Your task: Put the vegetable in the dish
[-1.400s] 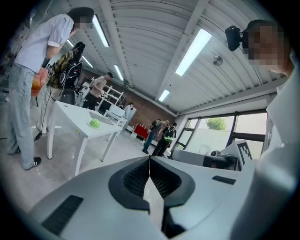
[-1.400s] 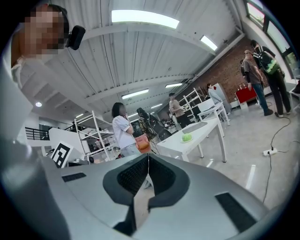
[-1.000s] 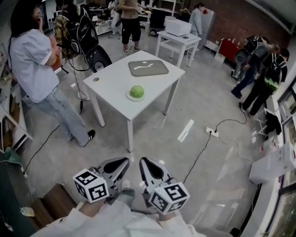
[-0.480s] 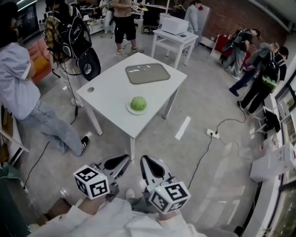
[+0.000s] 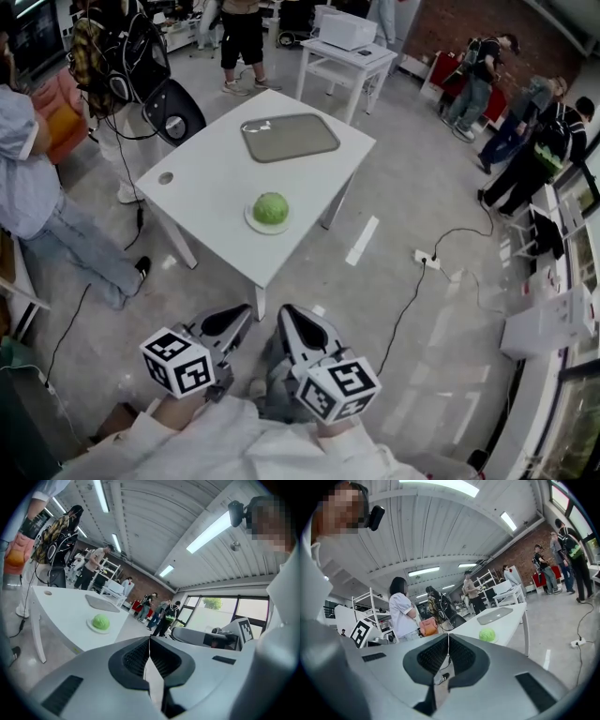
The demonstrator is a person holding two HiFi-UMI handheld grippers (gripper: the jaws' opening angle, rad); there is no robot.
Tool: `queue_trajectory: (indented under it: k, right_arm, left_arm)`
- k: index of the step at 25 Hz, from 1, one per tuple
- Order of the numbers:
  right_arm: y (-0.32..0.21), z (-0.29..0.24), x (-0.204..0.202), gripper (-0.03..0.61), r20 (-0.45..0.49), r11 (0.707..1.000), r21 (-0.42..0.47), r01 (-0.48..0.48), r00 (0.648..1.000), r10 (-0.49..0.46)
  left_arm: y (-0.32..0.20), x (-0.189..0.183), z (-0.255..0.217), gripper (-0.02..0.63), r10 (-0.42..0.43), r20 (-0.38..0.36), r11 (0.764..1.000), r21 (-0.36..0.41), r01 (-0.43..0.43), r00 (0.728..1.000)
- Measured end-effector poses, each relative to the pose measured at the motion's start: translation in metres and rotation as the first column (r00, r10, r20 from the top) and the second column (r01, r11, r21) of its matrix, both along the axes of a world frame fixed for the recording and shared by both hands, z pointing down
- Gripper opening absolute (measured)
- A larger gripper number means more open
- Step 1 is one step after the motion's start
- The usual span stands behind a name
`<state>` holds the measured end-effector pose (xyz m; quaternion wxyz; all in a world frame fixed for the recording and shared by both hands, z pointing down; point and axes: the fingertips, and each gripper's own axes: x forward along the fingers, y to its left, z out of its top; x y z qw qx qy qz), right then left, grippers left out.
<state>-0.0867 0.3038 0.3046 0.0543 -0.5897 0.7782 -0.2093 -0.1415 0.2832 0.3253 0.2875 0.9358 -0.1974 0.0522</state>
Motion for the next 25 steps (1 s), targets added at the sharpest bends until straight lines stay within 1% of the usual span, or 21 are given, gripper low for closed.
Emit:
queue_trajectory:
  k: [5,10,13,17,21,25]
  right_arm:
    - [-0.040,0.007,0.013,0.012,-0.013,1.000,-0.005,0.015,1.000,-0.015]
    - [-0.093,0.007,0.046,0.012,-0.012,0.999,-0.008,0.041,0.999,-0.041]
    - [-0.128,-0.001,0.065,0.012,-0.006,0.998,-0.001,0.062,0.998,-0.062]
    - [-0.172,-0.007,0.089,0.012,-0.002,0.995,0.010,0.096,0.995,-0.096]
    - [-0.205,-0.011,0.114,0.012,0.000,0.992,0.029,0.126,0.992,-0.126]
    - [-0.231,-0.006,0.124,0.012,-0.002,0.985,0.021,0.172,0.985,-0.172]
  left_arm:
    - [-0.040,0.009,0.008,0.008,-0.035,0.010,0.999,-0.007,0.035,0.999]
    - [-0.092,0.040,0.010,0.009,-0.066,0.007,0.997,-0.025,0.066,0.998]
    - [-0.122,0.057,0.002,0.008,-0.080,0.014,0.997,-0.015,0.081,0.997]
    - [-0.165,0.074,-0.005,0.008,-0.134,0.016,0.991,-0.003,0.134,0.991]
    - [-0.196,0.091,-0.006,0.008,-0.184,0.023,0.983,0.008,0.184,0.983]
    - [-0.217,0.100,-0.003,0.008,-0.235,0.026,0.972,0.010,0.235,0.972]
